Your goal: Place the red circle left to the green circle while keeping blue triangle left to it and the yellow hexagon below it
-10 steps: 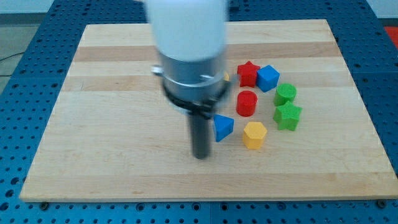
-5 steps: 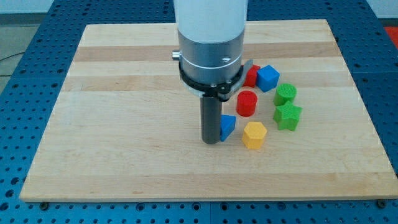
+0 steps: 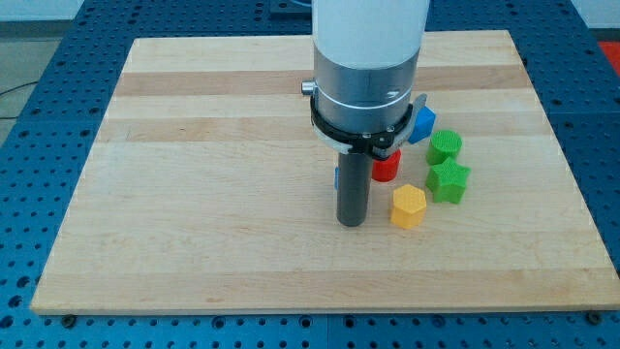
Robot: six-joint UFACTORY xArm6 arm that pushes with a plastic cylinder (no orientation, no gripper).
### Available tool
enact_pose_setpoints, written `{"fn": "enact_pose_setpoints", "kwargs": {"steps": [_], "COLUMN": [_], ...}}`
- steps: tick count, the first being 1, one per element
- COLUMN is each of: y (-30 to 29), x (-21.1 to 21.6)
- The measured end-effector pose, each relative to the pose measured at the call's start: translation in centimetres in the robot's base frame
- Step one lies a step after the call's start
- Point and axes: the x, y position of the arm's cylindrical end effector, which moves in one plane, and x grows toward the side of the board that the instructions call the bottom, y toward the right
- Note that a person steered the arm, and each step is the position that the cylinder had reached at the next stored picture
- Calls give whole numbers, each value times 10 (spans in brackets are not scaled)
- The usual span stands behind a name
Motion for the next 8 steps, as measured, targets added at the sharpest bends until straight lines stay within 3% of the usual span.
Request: {"fn": "enact_pose_setpoints", "kwargs": {"steps": [3, 4, 5, 6, 8], "y": [0, -12, 15, 91, 52], "x": [-41, -13, 37, 41, 24]}}
